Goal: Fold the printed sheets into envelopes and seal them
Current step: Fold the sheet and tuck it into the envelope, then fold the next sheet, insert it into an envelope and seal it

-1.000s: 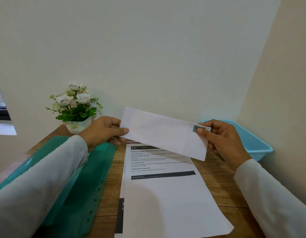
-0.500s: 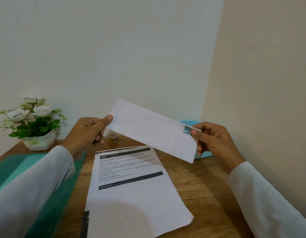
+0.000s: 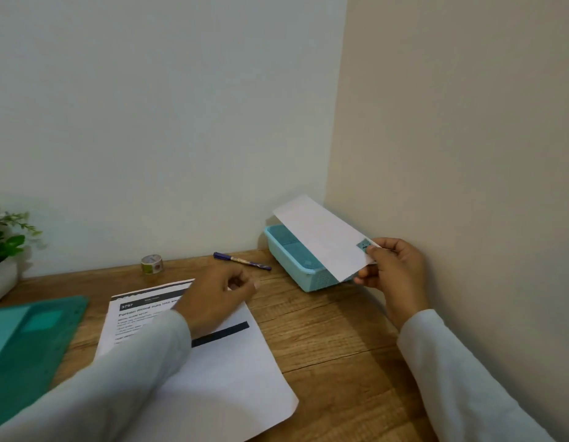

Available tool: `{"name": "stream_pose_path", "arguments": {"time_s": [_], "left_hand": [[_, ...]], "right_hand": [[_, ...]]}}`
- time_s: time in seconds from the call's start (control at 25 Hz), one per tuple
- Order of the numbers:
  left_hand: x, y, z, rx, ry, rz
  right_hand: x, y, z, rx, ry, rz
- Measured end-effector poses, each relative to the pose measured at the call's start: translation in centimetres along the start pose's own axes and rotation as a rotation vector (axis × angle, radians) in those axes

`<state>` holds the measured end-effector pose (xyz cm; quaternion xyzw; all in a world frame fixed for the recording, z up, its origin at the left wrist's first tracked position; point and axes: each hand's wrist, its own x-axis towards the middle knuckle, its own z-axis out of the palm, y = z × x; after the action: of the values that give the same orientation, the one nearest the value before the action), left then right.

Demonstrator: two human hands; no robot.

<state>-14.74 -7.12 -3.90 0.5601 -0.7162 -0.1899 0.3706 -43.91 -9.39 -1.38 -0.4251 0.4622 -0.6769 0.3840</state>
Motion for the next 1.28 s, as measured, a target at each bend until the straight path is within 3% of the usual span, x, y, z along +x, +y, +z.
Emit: {"name": "stream_pose_path", "arguments": {"time_s": [0.28, 0.48, 0.84, 1.0, 1.12, 1.28], "left_hand": [[-0.5, -1.2, 1.7, 0.142, -0.062, 0.074], [-0.4, -1.2, 1.9, 0.178, -0.093, 0.067], [-0.6, -0.3, 1.0, 0.145, -0.103, 0.076], [-0.9, 1.7, -1.6, 0.138, -0.038, 0.13], [-1.5, 2.0, -4.7, 0.149, -0.045, 0.127], [-3.7, -0.5, -8.5, 0.257, -0.042, 0.044]], "right_hand": [[0.0, 0.9, 0.0, -0.064, 0.045, 0.04], [-0.1, 1.0, -0.4, -0.073, -0.027, 0.065], [-0.2, 1.5, -1.6, -0.869, 0.083, -0.223], [-1.7, 0.2, -0.8, -0.962, 0.113, -0.382], [-3.8, -0.9, 1.4, -0.932, 0.0, -0.509], [-6.7, -1.3, 6.0, -0.873, -0.352, -0.561]]}}
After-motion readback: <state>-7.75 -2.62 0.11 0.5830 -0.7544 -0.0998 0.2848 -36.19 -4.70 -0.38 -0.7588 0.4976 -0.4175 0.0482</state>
